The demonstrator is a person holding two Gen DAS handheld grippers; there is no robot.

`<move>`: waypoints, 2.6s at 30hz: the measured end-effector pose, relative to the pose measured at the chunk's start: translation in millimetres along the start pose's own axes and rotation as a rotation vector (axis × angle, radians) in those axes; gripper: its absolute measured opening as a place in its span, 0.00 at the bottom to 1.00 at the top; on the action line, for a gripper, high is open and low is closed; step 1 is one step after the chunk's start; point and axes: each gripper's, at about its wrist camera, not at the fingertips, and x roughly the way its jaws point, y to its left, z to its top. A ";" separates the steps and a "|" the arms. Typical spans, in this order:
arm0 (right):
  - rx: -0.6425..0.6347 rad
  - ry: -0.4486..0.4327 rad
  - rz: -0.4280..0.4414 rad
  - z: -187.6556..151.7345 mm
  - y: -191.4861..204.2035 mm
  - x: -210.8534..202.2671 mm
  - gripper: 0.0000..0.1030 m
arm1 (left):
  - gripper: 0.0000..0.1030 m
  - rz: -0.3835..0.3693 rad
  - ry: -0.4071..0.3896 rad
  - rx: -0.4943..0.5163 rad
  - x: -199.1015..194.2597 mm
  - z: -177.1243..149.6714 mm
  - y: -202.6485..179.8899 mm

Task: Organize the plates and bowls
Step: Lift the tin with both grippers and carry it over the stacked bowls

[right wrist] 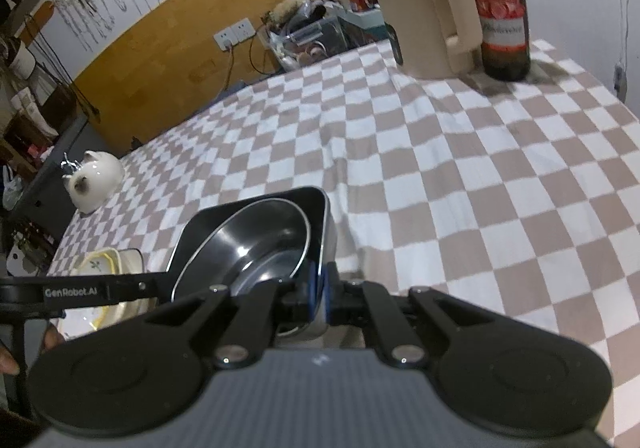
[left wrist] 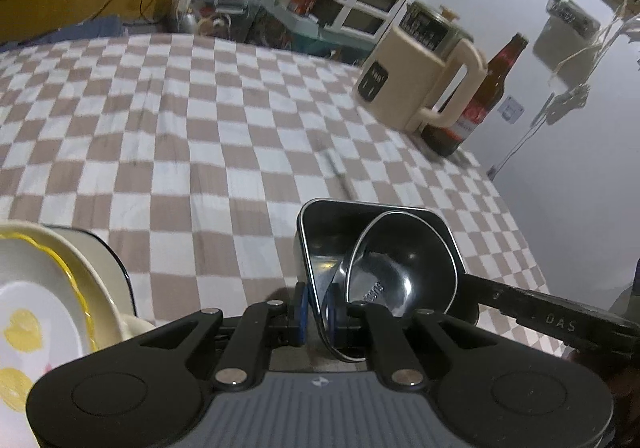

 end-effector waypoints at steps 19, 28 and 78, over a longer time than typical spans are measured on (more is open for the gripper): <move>-0.029 -0.043 0.018 -7.7 96.3 12.6 0.05 | 0.10 -0.006 -0.104 -0.032 -89.8 2.1 85.0; -0.064 -0.038 0.052 -19.2 148.5 27.2 0.06 | 0.10 0.016 -0.135 -0.069 -128.4 -11.4 134.6; -0.052 0.049 0.062 -42.5 203.6 77.4 0.06 | 0.09 -0.008 -0.085 -0.183 -140.6 -39.3 224.9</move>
